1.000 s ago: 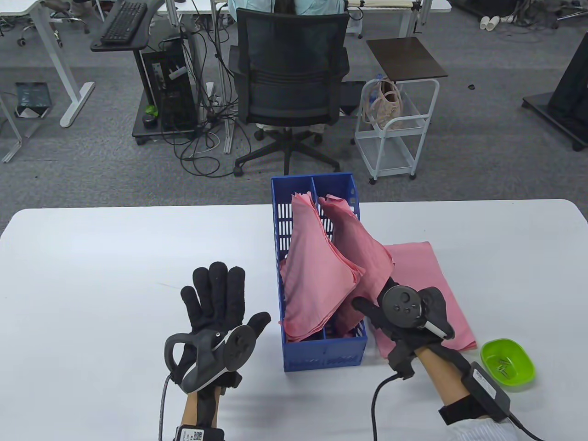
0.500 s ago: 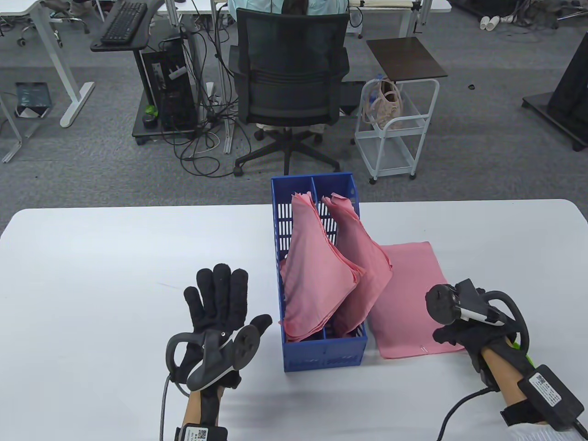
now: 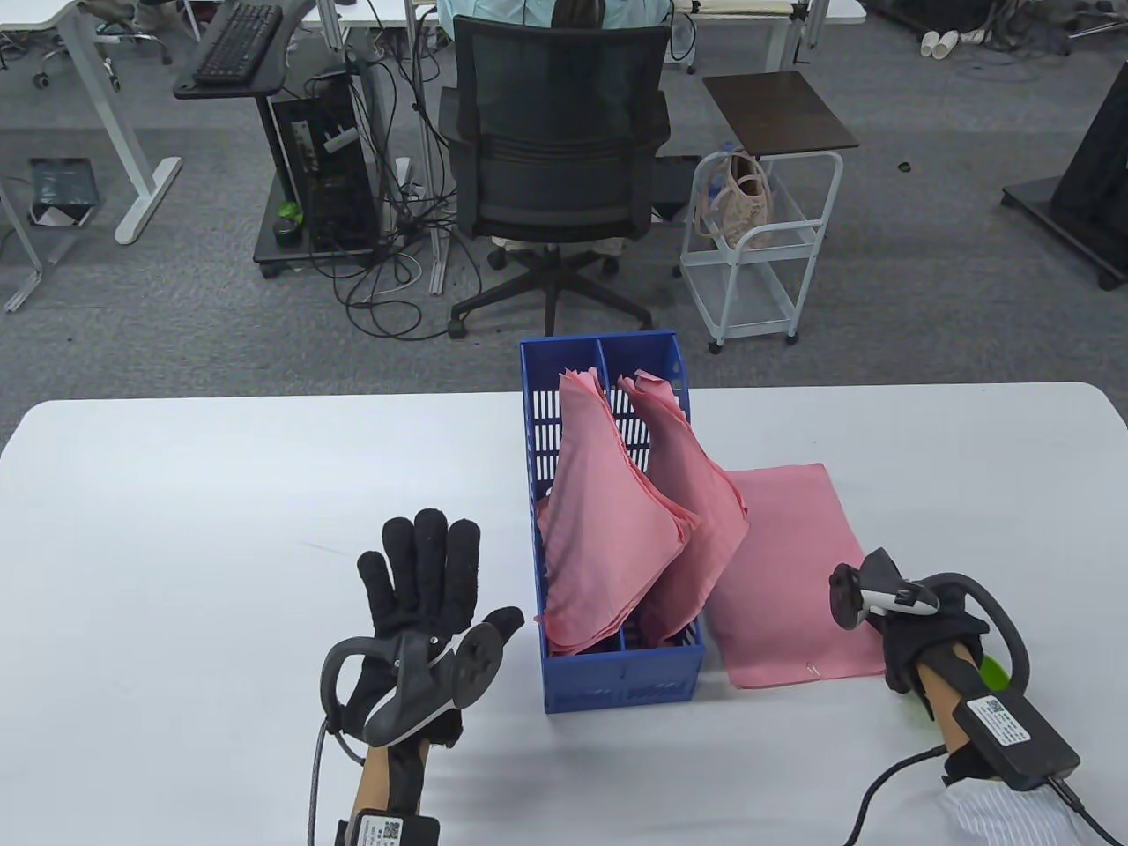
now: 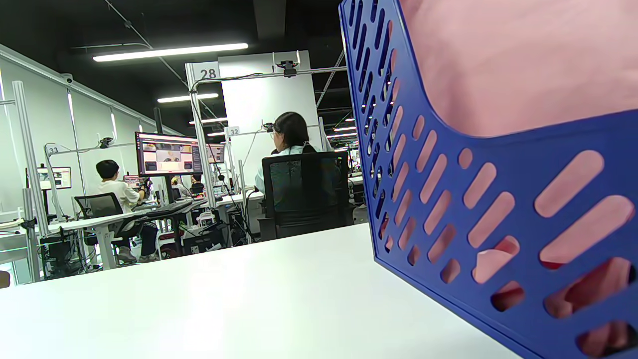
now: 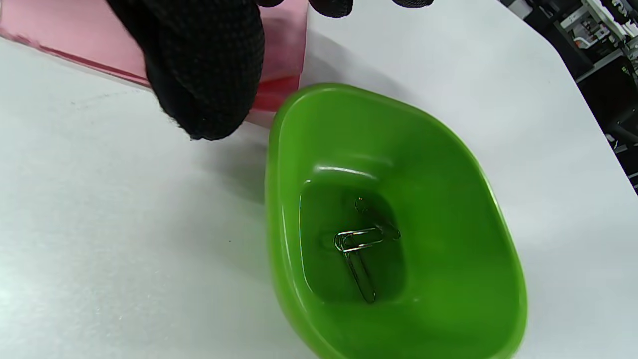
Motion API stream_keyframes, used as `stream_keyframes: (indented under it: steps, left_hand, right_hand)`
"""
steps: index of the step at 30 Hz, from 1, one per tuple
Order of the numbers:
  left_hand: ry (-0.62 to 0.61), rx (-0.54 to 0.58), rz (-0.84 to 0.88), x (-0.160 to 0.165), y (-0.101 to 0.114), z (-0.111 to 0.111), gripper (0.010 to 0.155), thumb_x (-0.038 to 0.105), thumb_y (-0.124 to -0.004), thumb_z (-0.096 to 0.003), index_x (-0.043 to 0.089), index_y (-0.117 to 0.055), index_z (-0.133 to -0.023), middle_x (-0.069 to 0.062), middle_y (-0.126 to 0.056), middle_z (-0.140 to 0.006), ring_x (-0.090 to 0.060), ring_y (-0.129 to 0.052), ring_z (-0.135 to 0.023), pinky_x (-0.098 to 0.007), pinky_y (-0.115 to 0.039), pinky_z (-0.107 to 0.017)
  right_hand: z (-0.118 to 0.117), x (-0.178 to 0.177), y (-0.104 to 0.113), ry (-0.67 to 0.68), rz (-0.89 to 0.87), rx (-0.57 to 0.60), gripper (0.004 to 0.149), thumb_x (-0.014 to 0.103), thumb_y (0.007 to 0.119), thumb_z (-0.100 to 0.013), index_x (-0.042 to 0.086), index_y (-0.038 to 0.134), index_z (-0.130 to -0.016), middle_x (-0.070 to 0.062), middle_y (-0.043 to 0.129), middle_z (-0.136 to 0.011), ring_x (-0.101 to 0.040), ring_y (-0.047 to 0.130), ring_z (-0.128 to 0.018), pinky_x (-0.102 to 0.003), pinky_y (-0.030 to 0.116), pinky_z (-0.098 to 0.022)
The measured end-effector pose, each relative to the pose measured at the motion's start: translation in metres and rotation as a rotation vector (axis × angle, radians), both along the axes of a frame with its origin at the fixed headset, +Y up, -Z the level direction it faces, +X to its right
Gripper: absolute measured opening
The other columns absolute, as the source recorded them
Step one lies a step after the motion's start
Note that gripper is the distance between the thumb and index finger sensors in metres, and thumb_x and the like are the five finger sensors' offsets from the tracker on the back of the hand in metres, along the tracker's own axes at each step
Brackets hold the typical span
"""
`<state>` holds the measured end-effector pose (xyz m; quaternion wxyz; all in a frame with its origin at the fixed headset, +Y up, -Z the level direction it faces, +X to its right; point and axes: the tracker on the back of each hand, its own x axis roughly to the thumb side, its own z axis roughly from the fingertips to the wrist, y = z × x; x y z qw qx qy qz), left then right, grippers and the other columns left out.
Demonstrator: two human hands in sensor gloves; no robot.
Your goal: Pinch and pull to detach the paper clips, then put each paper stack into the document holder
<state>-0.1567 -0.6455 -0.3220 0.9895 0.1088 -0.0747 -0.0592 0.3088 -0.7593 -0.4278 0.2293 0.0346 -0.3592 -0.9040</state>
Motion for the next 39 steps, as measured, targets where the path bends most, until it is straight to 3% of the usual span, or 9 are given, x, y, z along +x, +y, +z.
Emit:
stream_keyframes:
  steps: [8, 13, 18, 31, 39]
  left_hand:
    - [-0.004, -0.013, -0.011, 0.002, -0.001, 0.000, 0.092, 0.065, -0.033, -0.0520, 0.011, 0.008, -0.115, -0.022, 0.008, -0.119, -0.053, 0.007, -0.105, -0.068, -0.007, -0.074]
    - [-0.007, -0.020, -0.029, 0.005, -0.002, -0.001, 0.092, 0.065, -0.033, -0.0519, 0.011, 0.008, -0.115, -0.022, 0.008, -0.119, -0.053, 0.007, -0.105, -0.068, -0.007, -0.074]
    - [-0.017, -0.026, -0.043, 0.010, -0.004, -0.001, 0.092, 0.065, -0.033, -0.0518, 0.011, 0.008, -0.115, -0.022, 0.008, -0.119, -0.053, 0.007, -0.105, -0.068, -0.007, -0.074]
    - [-0.036, -0.028, -0.057, 0.015, -0.007, -0.001, 0.092, 0.065, -0.032, -0.0518, 0.011, 0.007, -0.115, -0.022, 0.008, -0.119, -0.053, 0.007, -0.105, -0.068, -0.007, -0.074]
    - [-0.037, -0.005, -0.028, 0.012, -0.002, 0.001, 0.092, 0.065, -0.032, -0.0520, 0.011, 0.007, -0.115, -0.022, 0.007, -0.119, -0.053, 0.007, -0.106, -0.068, -0.008, -0.074]
  right_hand:
    - [-0.001, 0.001, -0.011, -0.021, -0.036, -0.005, 0.086, 0.037, 0.082, -0.050, 0.032, 0.020, -0.109, -0.008, 0.024, -0.124, -0.047, 0.025, -0.115, -0.063, 0.027, -0.083]
    - [0.004, -0.009, -0.015, 0.060, 0.045, 0.041, 0.082, 0.036, 0.081, -0.049, 0.030, 0.023, -0.107, -0.009, 0.032, -0.122, -0.044, 0.033, -0.115, -0.062, 0.031, -0.083]
    - [0.011, -0.021, -0.017, 0.158, 0.107, 0.099, 0.077, 0.036, 0.081, -0.049, 0.028, 0.031, -0.106, -0.009, 0.047, -0.118, -0.038, 0.048, -0.112, -0.056, 0.044, -0.082]
    - [0.019, -0.039, -0.024, 0.243, 0.170, 0.217, 0.051, 0.033, 0.067, -0.056, 0.023, 0.045, -0.101, -0.008, 0.066, -0.108, -0.036, 0.066, -0.104, -0.052, 0.055, -0.078]
    - [0.018, -0.031, -0.005, 0.231, 0.124, 0.280, 0.046, 0.031, 0.065, -0.057, 0.031, 0.053, -0.101, -0.004, 0.068, -0.109, -0.035, 0.068, -0.103, -0.052, 0.056, -0.077]
